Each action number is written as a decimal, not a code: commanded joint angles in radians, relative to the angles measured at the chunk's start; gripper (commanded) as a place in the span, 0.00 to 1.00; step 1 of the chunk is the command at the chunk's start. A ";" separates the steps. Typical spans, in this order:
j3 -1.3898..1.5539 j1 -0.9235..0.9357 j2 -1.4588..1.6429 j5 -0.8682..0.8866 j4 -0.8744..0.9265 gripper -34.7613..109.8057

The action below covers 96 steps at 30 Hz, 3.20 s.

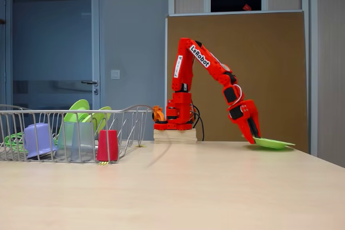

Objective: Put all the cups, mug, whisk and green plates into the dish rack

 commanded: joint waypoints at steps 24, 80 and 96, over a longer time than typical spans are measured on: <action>-1.247 0.624 0.034 -0.881 1.312 0.24; -0.083 1.615 0.650 -1.442 0.630 0.24; -0.026 1.485 0.937 -1.546 0.706 0.36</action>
